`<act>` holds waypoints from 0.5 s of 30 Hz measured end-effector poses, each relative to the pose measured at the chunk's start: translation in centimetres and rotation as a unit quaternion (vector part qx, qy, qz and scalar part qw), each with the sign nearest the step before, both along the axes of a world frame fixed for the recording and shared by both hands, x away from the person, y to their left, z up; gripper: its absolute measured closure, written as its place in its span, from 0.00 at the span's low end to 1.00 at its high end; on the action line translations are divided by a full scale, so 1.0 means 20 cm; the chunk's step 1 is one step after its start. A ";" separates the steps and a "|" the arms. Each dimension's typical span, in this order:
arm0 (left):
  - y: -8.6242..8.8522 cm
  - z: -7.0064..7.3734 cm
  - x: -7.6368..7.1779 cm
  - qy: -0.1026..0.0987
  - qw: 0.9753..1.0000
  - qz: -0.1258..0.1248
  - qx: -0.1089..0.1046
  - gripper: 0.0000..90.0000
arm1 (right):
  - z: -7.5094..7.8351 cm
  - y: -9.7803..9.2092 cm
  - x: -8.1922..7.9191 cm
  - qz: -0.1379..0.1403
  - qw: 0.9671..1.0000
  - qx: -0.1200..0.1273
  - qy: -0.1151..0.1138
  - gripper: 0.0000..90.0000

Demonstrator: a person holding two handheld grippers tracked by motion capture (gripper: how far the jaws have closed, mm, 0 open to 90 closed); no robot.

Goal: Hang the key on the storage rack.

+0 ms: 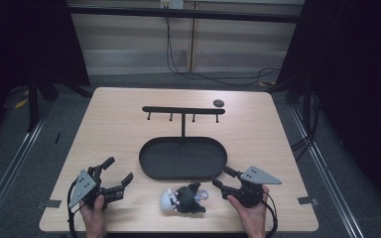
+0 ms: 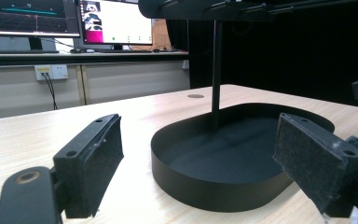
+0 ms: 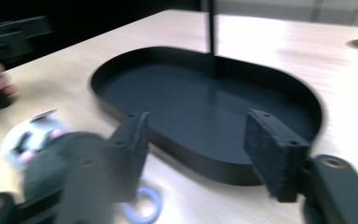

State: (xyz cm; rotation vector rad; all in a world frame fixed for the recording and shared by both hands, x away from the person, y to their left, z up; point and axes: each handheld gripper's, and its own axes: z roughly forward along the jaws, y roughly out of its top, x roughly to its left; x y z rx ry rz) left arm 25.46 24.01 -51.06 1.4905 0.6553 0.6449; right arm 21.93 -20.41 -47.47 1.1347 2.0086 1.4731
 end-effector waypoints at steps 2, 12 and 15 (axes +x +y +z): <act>0.00 0.00 0.00 0.000 1.000 0.000 0.000 0.17 | 0.02 0.01 0.02 0.021 1.000 -0.005 0.016 0.48; 0.00 0.00 0.00 0.000 1.000 0.000 0.000 0.17 | 0.09 0.09 0.09 0.084 0.991 -0.064 0.076 0.48; 0.00 0.00 0.00 0.000 1.000 0.000 0.000 0.17 | 0.11 0.10 0.11 0.102 0.986 -0.081 0.100 0.44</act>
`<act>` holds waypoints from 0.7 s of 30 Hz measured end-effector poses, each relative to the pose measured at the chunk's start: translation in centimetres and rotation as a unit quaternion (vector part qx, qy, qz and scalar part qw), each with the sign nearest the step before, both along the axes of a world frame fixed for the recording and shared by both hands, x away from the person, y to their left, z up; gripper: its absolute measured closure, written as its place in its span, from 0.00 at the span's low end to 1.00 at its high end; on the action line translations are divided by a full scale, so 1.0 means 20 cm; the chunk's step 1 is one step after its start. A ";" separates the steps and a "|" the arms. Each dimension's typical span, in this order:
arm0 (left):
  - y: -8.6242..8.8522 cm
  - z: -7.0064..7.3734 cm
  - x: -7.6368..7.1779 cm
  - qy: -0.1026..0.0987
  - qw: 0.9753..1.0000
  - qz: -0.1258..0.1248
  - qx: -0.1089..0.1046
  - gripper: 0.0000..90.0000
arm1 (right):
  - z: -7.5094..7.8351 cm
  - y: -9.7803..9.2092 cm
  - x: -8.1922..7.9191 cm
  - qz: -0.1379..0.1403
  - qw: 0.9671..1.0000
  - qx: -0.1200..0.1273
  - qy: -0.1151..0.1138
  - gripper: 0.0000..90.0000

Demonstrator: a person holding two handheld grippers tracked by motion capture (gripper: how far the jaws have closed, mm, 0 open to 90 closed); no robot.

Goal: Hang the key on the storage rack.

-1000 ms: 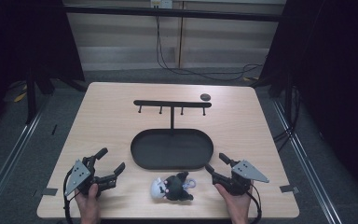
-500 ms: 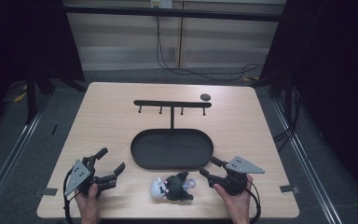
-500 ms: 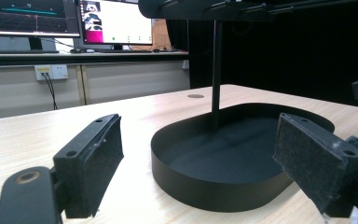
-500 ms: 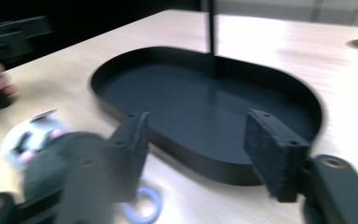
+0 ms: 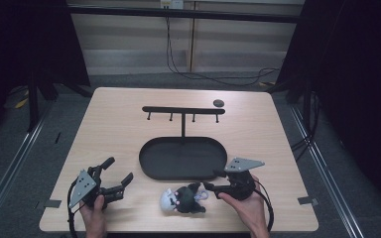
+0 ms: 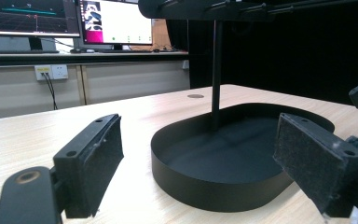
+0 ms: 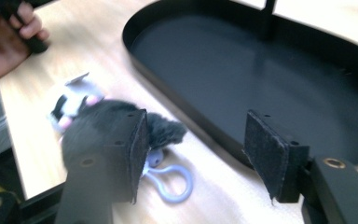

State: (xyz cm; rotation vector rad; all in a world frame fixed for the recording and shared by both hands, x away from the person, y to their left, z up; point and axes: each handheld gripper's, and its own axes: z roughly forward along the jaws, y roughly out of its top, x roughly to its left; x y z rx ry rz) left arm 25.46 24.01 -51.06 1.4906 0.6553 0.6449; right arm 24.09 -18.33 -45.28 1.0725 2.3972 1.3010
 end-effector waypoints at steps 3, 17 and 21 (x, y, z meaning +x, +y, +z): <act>0.00 0.00 0.00 0.000 1.000 0.000 0.000 0.17 | 0.02 0.02 0.01 0.011 0.999 -0.027 0.016 0.46; 0.00 0.00 0.00 0.000 1.000 0.000 0.000 0.17 | 0.05 0.12 0.10 0.114 0.982 -0.110 0.103 0.64; 0.00 0.00 0.00 0.000 1.000 0.000 0.000 0.17 | 0.04 0.13 0.12 0.125 0.976 -0.127 0.123 0.70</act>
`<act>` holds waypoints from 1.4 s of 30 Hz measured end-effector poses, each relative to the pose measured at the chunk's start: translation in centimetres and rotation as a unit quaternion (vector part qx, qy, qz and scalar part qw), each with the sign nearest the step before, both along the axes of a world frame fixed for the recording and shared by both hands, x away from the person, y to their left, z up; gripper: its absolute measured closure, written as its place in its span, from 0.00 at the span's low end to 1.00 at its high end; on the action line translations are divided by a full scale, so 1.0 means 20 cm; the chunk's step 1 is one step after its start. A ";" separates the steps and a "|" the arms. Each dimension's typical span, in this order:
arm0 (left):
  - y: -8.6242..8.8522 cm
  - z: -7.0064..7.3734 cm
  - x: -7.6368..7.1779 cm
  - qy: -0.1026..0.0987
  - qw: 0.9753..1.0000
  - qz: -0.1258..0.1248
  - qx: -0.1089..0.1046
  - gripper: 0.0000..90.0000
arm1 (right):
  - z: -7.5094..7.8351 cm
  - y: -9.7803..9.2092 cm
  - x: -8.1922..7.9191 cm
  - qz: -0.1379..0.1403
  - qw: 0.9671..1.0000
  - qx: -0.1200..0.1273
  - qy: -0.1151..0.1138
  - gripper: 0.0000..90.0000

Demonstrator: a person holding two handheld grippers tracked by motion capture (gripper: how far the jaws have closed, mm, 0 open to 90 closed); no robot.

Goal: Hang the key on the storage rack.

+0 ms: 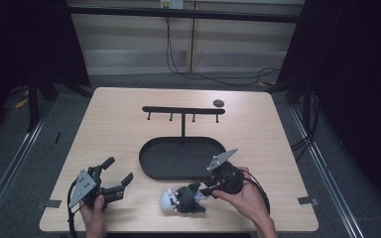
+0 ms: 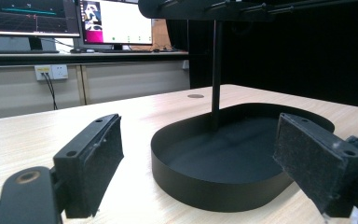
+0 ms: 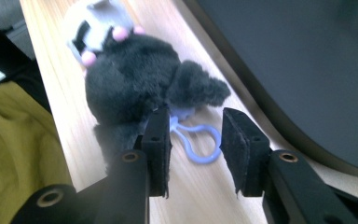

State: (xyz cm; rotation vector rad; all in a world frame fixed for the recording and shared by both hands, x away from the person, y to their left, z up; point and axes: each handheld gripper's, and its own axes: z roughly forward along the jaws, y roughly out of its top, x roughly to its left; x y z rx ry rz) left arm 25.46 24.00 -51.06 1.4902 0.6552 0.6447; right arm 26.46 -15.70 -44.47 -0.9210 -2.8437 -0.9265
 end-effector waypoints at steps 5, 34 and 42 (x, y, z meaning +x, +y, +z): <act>0.00 0.00 0.00 0.000 1.000 0.000 0.000 0.17 | 0.00 0.04 0.02 0.035 0.999 -0.037 0.017 0.73; 0.00 0.00 0.00 0.000 1.000 0.000 0.000 0.17 | -0.10 0.17 0.21 0.148 0.976 -0.127 0.098 0.57; 0.00 0.00 0.00 0.000 1.000 0.000 -0.001 0.17 | -0.11 0.21 0.20 0.175 0.970 -0.141 0.094 0.62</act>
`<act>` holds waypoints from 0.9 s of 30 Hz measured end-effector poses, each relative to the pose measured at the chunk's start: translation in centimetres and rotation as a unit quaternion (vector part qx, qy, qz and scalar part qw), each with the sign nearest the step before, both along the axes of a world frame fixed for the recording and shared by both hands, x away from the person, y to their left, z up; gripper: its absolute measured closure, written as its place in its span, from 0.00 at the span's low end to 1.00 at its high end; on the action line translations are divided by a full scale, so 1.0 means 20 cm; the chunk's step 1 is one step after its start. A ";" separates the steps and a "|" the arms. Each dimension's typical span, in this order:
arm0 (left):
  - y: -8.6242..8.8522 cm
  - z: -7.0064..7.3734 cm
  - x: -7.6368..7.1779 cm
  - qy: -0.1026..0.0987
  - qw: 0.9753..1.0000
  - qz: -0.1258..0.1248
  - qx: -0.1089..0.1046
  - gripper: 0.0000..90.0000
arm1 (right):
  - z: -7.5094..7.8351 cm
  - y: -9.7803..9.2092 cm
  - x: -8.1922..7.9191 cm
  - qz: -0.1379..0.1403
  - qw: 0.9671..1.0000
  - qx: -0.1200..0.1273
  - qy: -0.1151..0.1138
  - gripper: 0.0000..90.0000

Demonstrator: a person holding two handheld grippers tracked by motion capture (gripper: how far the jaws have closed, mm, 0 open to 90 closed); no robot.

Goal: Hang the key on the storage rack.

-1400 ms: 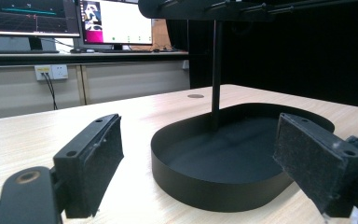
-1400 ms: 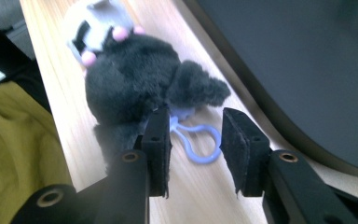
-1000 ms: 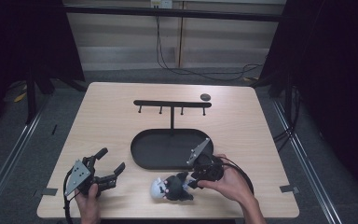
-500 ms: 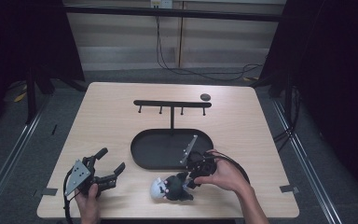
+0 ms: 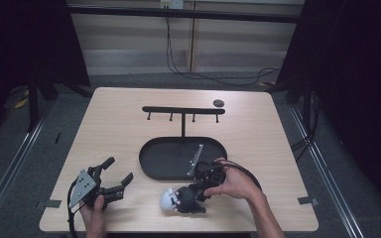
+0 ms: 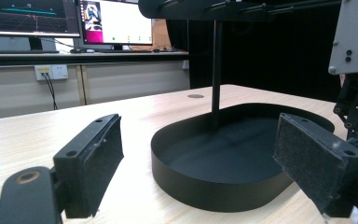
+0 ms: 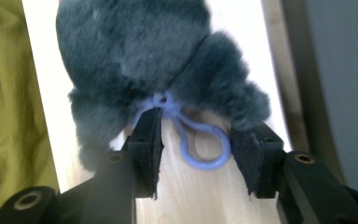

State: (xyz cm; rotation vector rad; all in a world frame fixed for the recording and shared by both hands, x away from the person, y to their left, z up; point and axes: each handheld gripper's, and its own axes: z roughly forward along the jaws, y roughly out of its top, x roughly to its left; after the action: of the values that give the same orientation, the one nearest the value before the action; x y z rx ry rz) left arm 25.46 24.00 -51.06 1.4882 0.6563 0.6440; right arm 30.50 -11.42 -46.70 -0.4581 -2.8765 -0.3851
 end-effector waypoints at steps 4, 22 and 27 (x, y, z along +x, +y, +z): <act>0.00 0.00 0.00 0.000 1.000 0.000 0.001 0.17 | 0.00 0.00 -0.01 0.007 1.000 -0.011 0.002 0.70; 0.00 0.00 0.00 0.002 1.000 -0.003 -0.003 0.17 | 0.02 0.02 -0.01 0.030 0.999 -0.004 0.018 0.73; 0.00 0.00 0.00 0.003 1.000 -0.002 -0.003 0.17 | 0.00 0.05 -0.02 0.040 0.999 -0.015 0.025 0.85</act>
State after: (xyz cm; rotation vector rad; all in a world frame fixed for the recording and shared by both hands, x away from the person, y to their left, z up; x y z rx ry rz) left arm 25.40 23.95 -51.08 1.4863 0.6585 0.6351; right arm 30.13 -10.47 -46.69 -0.3505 -2.8447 -0.3123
